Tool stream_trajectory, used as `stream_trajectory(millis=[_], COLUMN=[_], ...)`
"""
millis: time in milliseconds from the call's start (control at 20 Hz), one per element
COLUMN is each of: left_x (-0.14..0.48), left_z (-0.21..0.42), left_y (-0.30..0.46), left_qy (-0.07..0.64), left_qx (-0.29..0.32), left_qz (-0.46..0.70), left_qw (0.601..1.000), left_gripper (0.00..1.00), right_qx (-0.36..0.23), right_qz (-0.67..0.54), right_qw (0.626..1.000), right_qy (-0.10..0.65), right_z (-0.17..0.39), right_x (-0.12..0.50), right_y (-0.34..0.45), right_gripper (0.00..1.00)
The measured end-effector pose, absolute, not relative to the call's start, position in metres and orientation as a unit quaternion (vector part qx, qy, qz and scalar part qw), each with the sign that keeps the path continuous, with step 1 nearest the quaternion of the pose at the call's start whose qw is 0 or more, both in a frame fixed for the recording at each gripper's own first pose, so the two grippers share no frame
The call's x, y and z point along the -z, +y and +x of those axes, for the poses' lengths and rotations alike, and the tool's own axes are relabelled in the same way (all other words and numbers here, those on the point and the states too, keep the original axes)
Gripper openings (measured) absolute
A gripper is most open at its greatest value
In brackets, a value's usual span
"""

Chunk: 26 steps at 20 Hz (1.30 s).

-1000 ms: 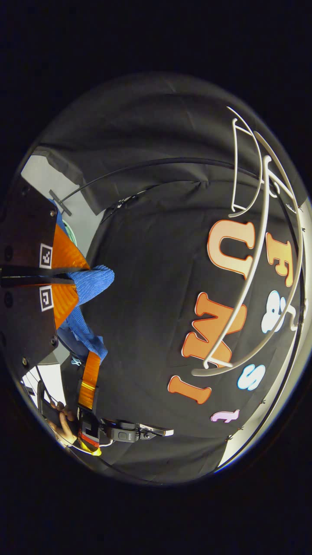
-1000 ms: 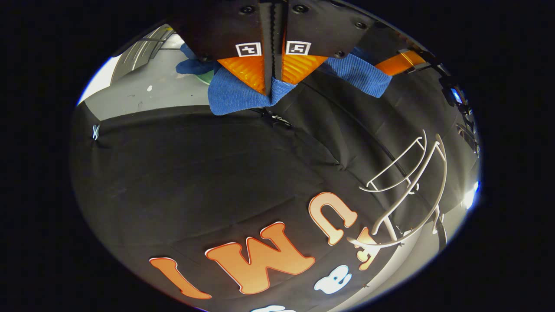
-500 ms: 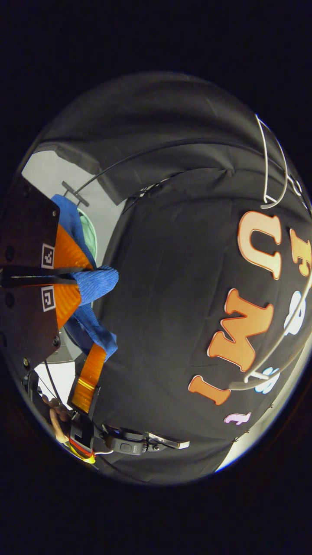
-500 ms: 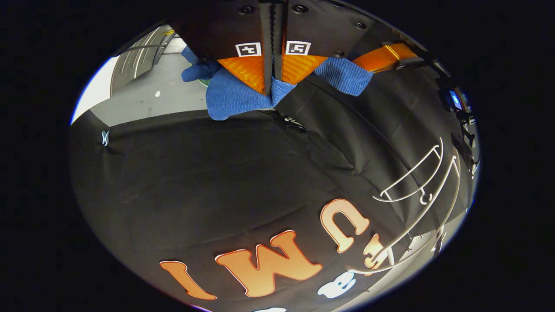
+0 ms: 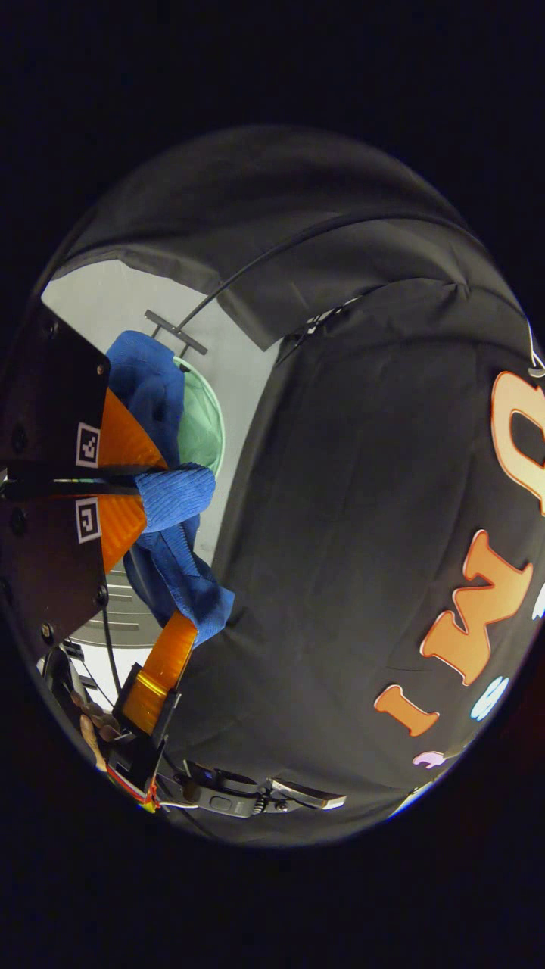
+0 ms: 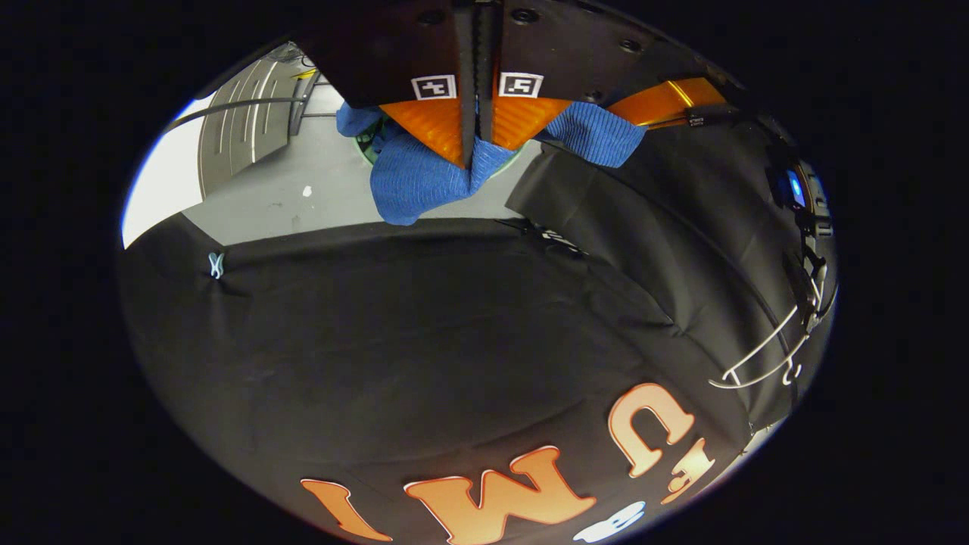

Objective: Grasp the clothes on the hanger with both hands and then place them into the laundry hamper below.

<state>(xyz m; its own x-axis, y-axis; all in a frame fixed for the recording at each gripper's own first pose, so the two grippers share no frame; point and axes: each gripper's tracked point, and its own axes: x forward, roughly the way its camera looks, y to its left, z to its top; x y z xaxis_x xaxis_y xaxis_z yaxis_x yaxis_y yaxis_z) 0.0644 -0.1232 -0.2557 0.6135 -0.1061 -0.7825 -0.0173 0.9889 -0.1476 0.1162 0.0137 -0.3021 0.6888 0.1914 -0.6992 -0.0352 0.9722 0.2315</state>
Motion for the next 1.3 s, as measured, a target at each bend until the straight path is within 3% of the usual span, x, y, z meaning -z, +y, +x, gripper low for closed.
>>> stream_trajectory(millis=[500, 800, 1050, 1100, 1150, 1200, 1250, 1300], left_x=[0.275, 0.282, 0.283, 0.285, 0.285, 0.283, 0.280, 0.276], left_z=[0.059, 0.049, 0.047, 0.045, 0.045, 0.044, 0.045, 0.046], left_y=[-0.126, -0.114, -0.103, -0.102, -0.101, -0.101, -0.101, -0.100], left_qy=[0.550, 0.599, 0.607, 0.608, 0.610, 0.609, 0.608, 0.606], left_qx=[0.038, 0.021, 0.012, 0.011, 0.010, 0.010, 0.011, 0.012], left_qz=[-0.052, -0.043, -0.037, -0.039, -0.042, -0.043, -0.041, -0.036], left_qw=[0.833, 0.799, 0.794, 0.793, 0.791, 0.792, 0.793, 0.795], left_gripper=[0.00, 0.02, 0.15, 0.09, 0.24, 0.22, 0.53, 0.53], right_qx=[0.001, 0.025, 0.040, 0.041, 0.041, 0.042, 0.043, 0.044], right_qz=[0.064, 0.063, 0.075, 0.074, 0.072, 0.070, 0.069, 0.068], right_qw=[0.874, 0.856, 0.852, 0.852, 0.853, 0.852, 0.852, 0.851], right_qy=[0.482, 0.512, 0.516, 0.516, 0.516, 0.517, 0.517, 0.518], right_z=[0.100, 0.082, 0.078, 0.078, 0.078, 0.075, 0.075, 0.072], right_x=[0.397, 0.415, 0.413, 0.414, 0.415, 0.416, 0.417, 0.419], right_y=[0.018, 0.018, 0.021, 0.020, 0.021, 0.020, 0.021, 0.021], right_gripper=[0.08, 0.08, 0.08, 0.08, 0.08, 0.09, 0.08, 0.08])
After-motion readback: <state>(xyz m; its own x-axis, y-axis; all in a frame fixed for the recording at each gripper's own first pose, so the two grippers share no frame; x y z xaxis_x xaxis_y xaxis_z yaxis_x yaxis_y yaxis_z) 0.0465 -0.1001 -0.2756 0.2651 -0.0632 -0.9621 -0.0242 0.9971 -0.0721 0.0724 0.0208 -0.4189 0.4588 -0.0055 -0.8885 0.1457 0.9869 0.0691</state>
